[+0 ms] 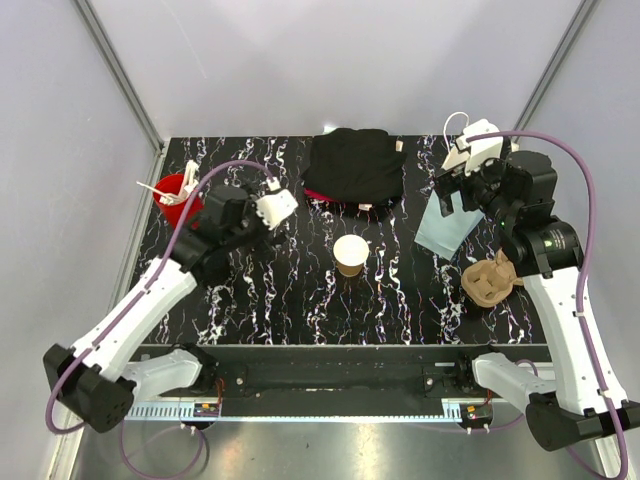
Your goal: Pack the takeout coffee
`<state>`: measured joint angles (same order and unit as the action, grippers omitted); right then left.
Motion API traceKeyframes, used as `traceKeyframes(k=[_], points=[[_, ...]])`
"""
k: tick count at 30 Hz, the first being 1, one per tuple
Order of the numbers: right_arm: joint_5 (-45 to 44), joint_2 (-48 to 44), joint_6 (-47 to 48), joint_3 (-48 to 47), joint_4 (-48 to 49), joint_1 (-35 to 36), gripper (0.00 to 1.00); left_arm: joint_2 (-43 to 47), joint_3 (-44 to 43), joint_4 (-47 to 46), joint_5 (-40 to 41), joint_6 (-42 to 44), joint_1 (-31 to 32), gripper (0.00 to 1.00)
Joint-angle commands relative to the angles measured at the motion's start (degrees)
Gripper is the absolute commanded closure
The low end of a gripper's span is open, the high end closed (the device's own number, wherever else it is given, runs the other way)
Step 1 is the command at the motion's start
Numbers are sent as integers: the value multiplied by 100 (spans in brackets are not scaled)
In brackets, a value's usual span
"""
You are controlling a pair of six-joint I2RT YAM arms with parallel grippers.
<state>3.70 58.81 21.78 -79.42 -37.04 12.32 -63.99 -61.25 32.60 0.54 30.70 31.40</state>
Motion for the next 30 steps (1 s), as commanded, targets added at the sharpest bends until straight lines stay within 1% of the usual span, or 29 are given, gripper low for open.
traceKeyframes(k=[1,3,6,8,10,11,14,18,22,26,30], points=[[166,-18,-121,40,293,-19,0,553,183,579,175,-99,-318,1],[192,-1,-130,58,302,-19,0,807,289,677,122,-108,-502,1],[236,-9,-139,110,320,-27,0,958,500,818,192,-152,-705,1],[262,-10,-139,128,329,-28,0,984,702,827,271,-152,-863,1],[297,-10,-157,146,320,-19,0,976,816,853,272,-161,-1082,3],[315,-10,-157,155,329,-27,1,958,817,862,193,-143,-1161,8],[333,-10,-165,181,329,-28,0,871,799,1020,-26,-91,-1522,13],[341,-18,-165,242,364,-19,0,765,799,1257,-606,76,-1987,18],[350,8,-165,251,390,-28,0,537,773,1442,-932,252,-2409,30],[368,17,-174,251,399,-27,0,352,860,1442,-1134,428,-2621,33],[385,52,-183,269,390,-19,0,168,922,1311,-1169,516,-2805,40]])
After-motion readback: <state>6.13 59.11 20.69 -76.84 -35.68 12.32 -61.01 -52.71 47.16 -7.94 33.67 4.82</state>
